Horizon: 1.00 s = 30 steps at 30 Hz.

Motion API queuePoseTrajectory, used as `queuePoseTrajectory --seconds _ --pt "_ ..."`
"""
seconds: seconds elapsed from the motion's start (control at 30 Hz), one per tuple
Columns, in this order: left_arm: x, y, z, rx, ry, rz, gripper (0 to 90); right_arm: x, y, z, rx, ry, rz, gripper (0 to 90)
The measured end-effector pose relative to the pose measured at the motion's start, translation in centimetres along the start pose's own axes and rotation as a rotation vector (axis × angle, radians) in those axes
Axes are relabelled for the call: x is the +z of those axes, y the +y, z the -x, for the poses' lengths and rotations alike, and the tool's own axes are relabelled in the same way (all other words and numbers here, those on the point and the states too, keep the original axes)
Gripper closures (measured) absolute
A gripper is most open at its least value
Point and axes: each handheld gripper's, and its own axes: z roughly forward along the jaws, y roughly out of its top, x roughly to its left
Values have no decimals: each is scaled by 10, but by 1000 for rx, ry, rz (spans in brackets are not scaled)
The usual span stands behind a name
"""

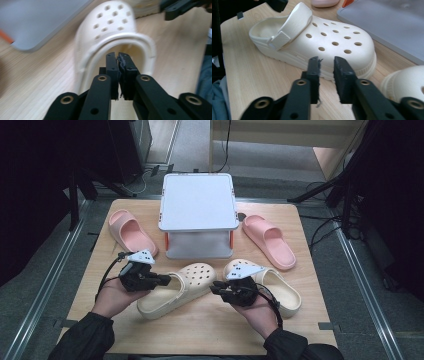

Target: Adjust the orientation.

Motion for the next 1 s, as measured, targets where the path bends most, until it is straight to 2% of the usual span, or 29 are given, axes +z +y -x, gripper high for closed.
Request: queuePoseTrajectory --seconds 0.03,0.13,0.27,0.4,0.5,0.57,0.7,1.0 --pt "1 -3 -5 -9 17 -6 880 3 0 -1 -2 -6 -7 822" --pt "1 -7 -16 -36 25 -5 888 13 0 -6 -27 -18 -24 890" --pt "1 -11 -30 -54 53 12 888 22 0 -9 -32 -18 -29 900" --pt "9 -15 -42 -70 53 -2 888 34 -1 -12 -10 0 -39 900" --pt "17 -22 -48 -89 29 -28 892 41 -1 -15 -18 4 -52 900" --pt "18 -23 -50 -95 16 -28 892 43 -1 -18 -22 -7 -59 900" --pt "21 -24 -49 -102 20 -21 892 47 -3 -16 -24 -41 -64 900" --pt "21 -25 -48 -113 24 -20 892 50 -4 -13 -18 -43 -65 900"
